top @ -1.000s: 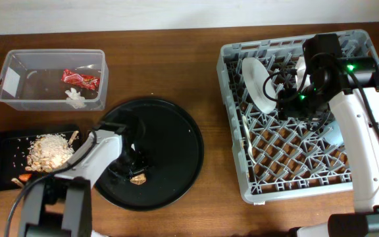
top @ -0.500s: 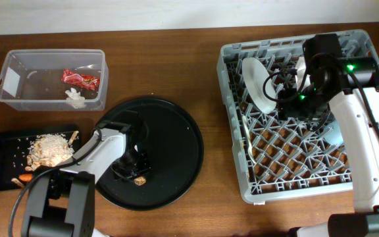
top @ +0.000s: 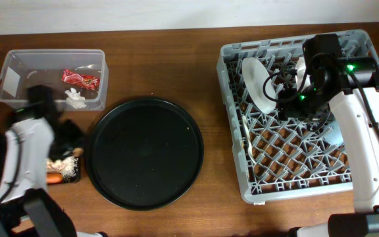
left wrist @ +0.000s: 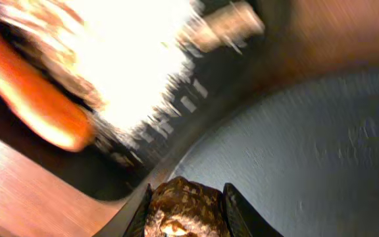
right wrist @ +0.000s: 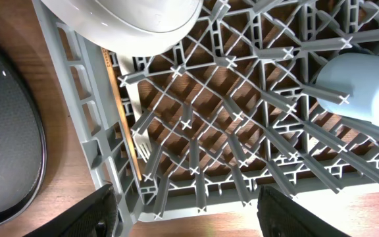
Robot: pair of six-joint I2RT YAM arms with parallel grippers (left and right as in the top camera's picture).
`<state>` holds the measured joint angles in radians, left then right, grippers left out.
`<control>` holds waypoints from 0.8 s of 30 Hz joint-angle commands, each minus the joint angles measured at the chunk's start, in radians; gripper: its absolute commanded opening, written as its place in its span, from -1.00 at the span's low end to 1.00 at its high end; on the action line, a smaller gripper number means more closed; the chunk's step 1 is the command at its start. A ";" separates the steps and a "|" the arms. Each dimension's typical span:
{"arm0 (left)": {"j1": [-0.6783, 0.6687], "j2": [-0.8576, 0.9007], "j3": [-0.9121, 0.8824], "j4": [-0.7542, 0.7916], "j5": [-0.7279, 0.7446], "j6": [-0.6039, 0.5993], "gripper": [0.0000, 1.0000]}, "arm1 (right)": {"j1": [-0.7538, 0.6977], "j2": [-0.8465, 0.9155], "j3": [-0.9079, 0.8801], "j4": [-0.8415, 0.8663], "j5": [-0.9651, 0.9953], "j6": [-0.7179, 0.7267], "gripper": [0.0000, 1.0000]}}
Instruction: Sort waste into correct bins and load items into the dishwasher rack
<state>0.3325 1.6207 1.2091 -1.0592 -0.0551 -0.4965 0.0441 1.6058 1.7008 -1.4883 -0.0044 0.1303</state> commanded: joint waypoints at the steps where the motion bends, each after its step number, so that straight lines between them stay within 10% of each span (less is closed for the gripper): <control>1: 0.157 -0.009 0.008 0.036 -0.021 0.015 -0.38 | -0.005 0.003 0.003 0.000 0.008 -0.003 0.43; 9: 0.324 0.033 0.000 0.070 -0.020 0.016 -0.36 | -0.005 0.003 0.003 0.000 0.008 -0.003 0.43; 13: 0.325 0.063 0.000 0.055 -0.016 0.016 0.22 | -0.005 0.003 0.003 0.000 0.008 -0.003 0.43; 24: 0.278 0.046 0.105 -0.034 0.202 0.113 0.55 | -0.005 0.003 0.003 -0.003 0.007 -0.003 0.43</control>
<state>0.6495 1.6779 1.2240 -1.0550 0.0311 -0.4522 0.0441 1.6058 1.7008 -1.4899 -0.0044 0.1303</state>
